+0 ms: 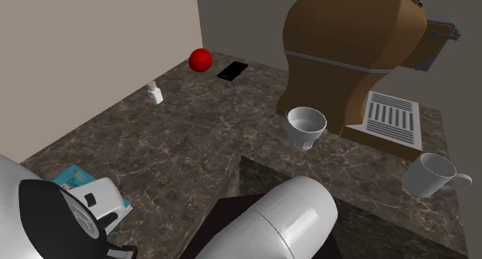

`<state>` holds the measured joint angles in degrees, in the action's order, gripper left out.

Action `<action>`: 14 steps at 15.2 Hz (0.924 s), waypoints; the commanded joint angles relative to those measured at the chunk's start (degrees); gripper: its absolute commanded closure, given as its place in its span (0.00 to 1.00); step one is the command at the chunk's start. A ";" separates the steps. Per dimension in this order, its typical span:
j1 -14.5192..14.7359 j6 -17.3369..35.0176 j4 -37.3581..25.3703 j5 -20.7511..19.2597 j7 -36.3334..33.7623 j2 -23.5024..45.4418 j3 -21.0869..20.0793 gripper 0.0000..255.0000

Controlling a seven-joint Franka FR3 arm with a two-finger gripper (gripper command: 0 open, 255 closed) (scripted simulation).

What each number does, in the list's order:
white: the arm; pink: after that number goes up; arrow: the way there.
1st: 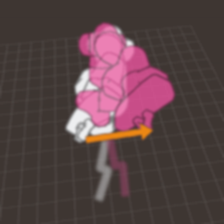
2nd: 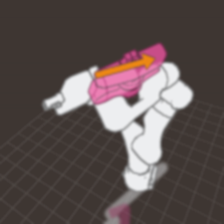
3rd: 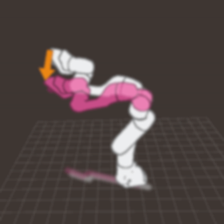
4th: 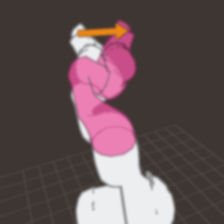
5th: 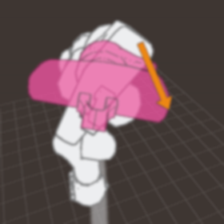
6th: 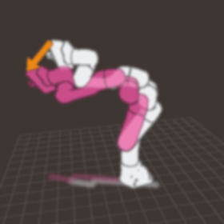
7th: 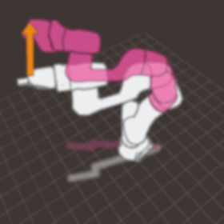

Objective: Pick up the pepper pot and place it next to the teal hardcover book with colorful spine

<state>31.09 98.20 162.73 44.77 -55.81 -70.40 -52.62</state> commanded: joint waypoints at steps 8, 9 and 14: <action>0.00 0.07 0.04 0.06 0.01 0.03 -0.07 0.00; 0.00 0.07 0.04 0.06 0.01 0.03 -0.07 0.00; -1.67 -6.03 -5.64 -5.64 -0.53 -0.64 5.95 0.00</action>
<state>29.60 93.78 158.48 40.40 -56.00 -70.79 -48.00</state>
